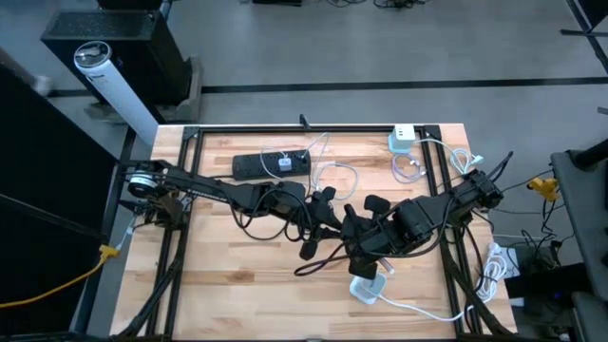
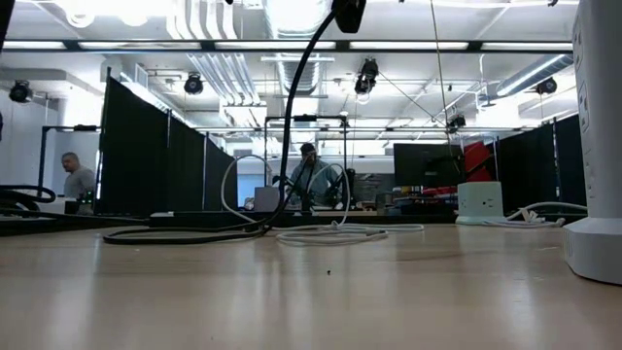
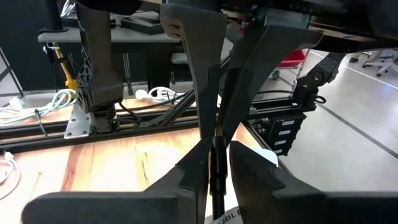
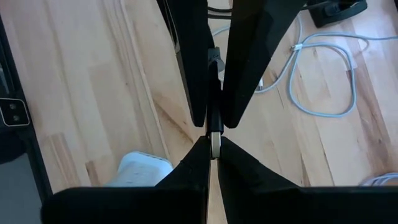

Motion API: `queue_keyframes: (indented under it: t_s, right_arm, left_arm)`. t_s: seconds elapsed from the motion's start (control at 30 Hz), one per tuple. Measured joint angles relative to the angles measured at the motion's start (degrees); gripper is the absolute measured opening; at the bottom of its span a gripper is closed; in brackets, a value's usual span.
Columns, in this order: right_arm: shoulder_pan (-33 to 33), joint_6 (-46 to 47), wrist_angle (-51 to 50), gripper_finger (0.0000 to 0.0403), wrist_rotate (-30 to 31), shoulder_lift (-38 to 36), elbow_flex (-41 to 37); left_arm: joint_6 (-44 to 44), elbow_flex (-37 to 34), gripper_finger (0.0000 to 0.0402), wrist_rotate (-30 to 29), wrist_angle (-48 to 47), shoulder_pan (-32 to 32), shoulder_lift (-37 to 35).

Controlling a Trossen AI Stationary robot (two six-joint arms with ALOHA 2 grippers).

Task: Insert USB
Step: Insert black charger cable into the bottom white outlet extension

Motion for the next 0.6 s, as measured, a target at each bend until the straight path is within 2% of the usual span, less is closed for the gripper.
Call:
queue_keyframes:
  t_s: [0.3, 0.5, 0.6]
  right_arm:
    - [0.0, -0.1, 0.0, 0.0004, 0.0, 0.0, 0.0]
    - [0.0, -0.1, 0.1, 0.0004, -0.2, 0.0, 0.0]
    - [0.0, -0.1, 0.2, 0.0004, -0.1, 0.0, 0.0]
  left_arm:
    - [0.1, 0.0, 0.0064, -0.1, -0.3, 0.0, 0.0]
    - [1.1, 0.0, 0.002, -0.2, -0.3, 0.0, 0.0]
    - [1.3, 0.0, 0.002, -0.2, -0.4, 0.1, 0.0]
